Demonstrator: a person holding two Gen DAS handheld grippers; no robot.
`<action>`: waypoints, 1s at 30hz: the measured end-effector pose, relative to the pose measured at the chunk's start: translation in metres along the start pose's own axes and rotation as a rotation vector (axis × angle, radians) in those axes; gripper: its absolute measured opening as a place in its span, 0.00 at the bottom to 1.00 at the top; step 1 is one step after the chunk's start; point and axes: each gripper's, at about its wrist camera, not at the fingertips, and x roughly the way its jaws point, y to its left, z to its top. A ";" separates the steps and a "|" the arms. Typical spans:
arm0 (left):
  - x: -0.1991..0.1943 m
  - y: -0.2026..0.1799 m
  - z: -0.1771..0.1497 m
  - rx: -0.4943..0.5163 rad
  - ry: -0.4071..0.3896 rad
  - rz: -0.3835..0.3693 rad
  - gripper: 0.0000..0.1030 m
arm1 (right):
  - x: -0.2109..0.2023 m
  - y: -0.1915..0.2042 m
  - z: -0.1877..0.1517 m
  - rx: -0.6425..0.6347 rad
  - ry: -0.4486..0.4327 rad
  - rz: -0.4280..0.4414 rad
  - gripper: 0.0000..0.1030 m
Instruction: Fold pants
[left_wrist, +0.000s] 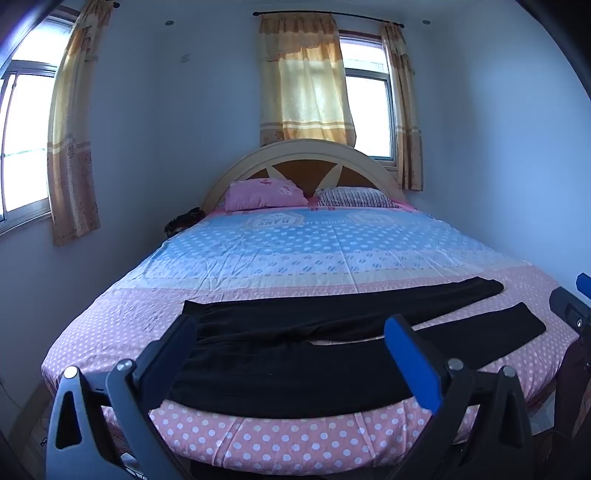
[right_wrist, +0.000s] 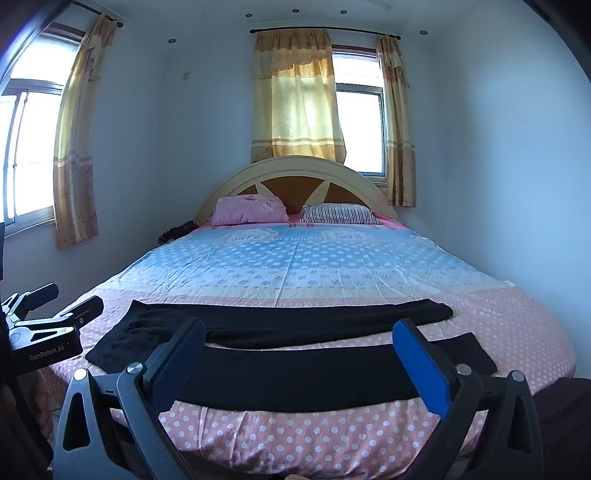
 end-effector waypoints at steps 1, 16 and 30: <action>0.001 0.001 0.000 -0.001 0.000 0.000 1.00 | 0.000 0.000 0.000 0.000 0.000 0.000 0.99; 0.000 0.003 -0.001 -0.006 -0.004 0.001 1.00 | 0.004 0.000 -0.002 0.001 0.021 0.008 0.99; 0.001 0.004 -0.004 -0.011 0.001 0.000 1.00 | 0.007 0.003 -0.004 -0.007 0.032 0.016 0.99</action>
